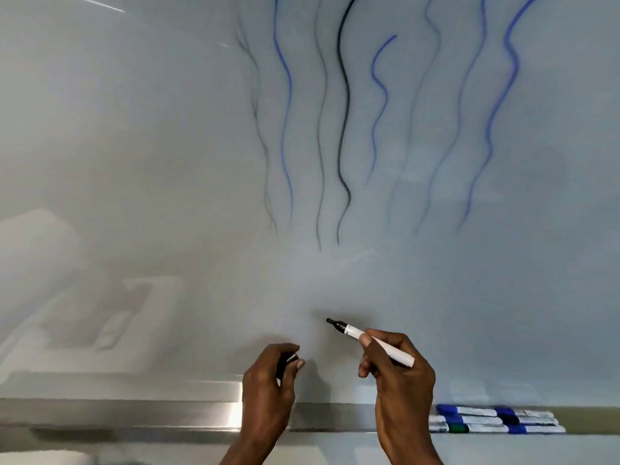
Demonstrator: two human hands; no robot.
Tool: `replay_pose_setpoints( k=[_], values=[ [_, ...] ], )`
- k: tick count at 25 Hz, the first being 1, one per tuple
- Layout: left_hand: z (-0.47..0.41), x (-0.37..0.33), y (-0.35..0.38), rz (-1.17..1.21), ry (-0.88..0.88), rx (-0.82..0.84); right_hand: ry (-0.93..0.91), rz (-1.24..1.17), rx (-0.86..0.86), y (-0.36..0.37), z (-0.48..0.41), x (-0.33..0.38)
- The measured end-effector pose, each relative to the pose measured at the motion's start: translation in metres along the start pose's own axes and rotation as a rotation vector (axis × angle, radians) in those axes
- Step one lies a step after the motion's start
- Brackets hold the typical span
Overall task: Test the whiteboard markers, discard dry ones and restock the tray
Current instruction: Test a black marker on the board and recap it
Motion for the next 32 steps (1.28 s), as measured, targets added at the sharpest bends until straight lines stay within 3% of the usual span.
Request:
replay_pose_setpoints(
  k=[4,11,15,19,23,27,32],
  values=[
    [-0.025,-0.079,-0.026,-0.168,0.241,-0.150,-0.095,-0.110,0.193,0.019,-0.007,0.073],
    [-0.066,-0.176,-0.102,-0.377,0.477,-0.397,-0.195,-0.237,0.375,0.059,0.001,0.149],
    [-0.099,-0.222,-0.158,-0.553,0.641,-0.549,-0.442,-0.144,0.412,0.095,0.018,0.200],
    [-0.142,-0.242,-0.205,-0.567,0.758,-0.658,-0.861,0.080,0.344,0.142,0.047,0.253],
    [-0.193,-0.238,-0.238,-0.626,0.834,-0.671,-1.233,0.265,0.142,0.197,0.070,0.293],
    [-0.223,-0.224,-0.272,-0.598,0.876,-0.677,-1.394,0.344,-0.007,0.245,0.072,0.314],
    [-0.228,-0.217,-0.273,-0.574,0.929,-0.632,-1.417,0.397,-0.129,0.279,0.067,0.326]
  ],
)
Point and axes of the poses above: each hand's wrist, its own z-axis away from the middle knuckle, its own y-axis out of the palm, x = y × z, the point moved 10 cm from there along -z, towards the middle knuckle, and after that the axes turned 8 degrees about y, right-handed, at the moved point
